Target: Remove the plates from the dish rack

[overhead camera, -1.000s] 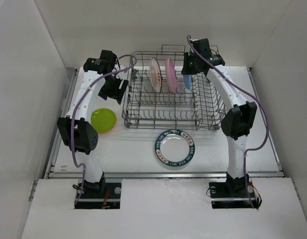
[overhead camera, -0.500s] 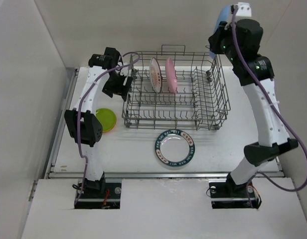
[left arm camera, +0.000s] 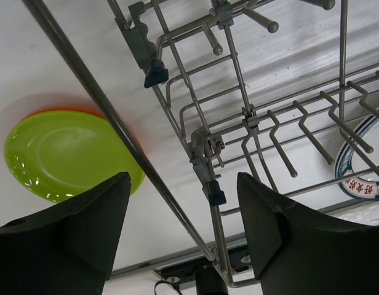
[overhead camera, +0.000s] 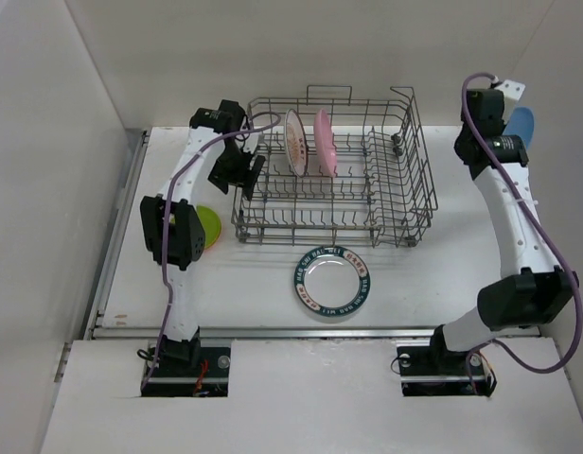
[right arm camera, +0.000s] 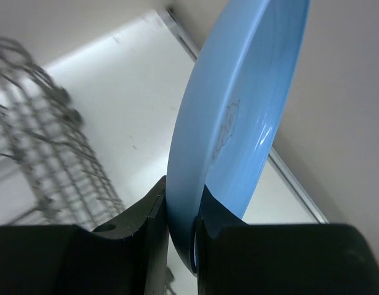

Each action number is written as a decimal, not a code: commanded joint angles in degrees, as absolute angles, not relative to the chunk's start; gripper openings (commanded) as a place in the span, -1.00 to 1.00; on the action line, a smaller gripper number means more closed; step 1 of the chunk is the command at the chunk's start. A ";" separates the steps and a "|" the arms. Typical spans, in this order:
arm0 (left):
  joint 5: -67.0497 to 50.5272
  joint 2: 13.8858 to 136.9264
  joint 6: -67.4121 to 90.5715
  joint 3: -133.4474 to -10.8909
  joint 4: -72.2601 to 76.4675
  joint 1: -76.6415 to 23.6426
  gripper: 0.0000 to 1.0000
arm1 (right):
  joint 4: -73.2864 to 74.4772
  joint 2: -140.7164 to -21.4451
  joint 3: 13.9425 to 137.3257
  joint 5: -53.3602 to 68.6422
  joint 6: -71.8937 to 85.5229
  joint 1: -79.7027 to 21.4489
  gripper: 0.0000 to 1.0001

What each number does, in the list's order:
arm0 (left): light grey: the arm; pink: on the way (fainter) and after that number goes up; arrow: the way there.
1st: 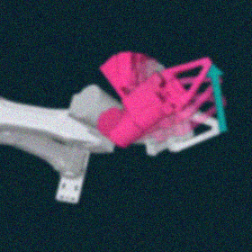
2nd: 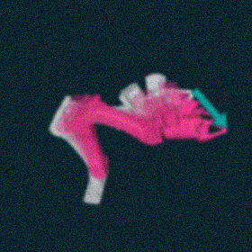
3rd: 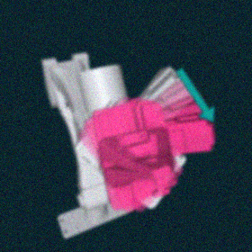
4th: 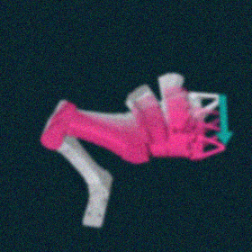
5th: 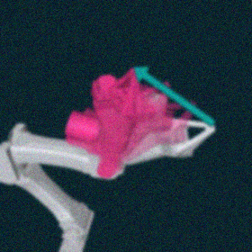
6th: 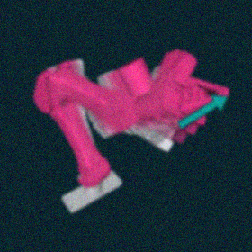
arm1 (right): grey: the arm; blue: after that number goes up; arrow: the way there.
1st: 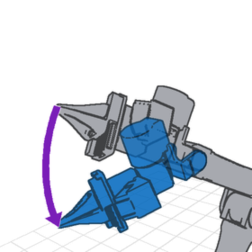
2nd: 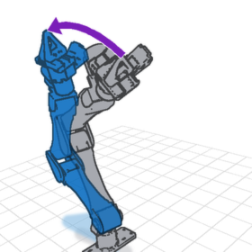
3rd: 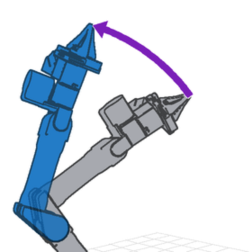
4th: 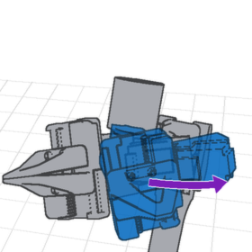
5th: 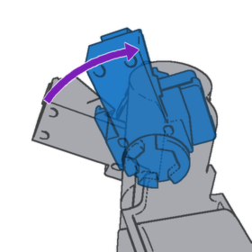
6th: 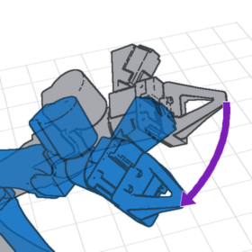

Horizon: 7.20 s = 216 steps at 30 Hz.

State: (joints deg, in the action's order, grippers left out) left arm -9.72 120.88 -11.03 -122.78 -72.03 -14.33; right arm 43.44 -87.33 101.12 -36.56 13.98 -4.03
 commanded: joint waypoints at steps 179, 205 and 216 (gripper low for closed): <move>12.66 132.63 4.30 -136.23 -43.59 -28.21 -0.54 | 39.99 -99.24 91.24 -25.40 20.21 6.59 0.39; 8.63 115.94 9.76 -137.64 -42.28 -28.21 -1.00 | 40.52 -87.64 93.69 -19.78 17.14 1.49 0.39; -28.40 104.86 2.05 -132.20 -59.02 -26.28 -1.00 | 40.52 -81.30 90.09 -15.74 17.14 -0.70 0.39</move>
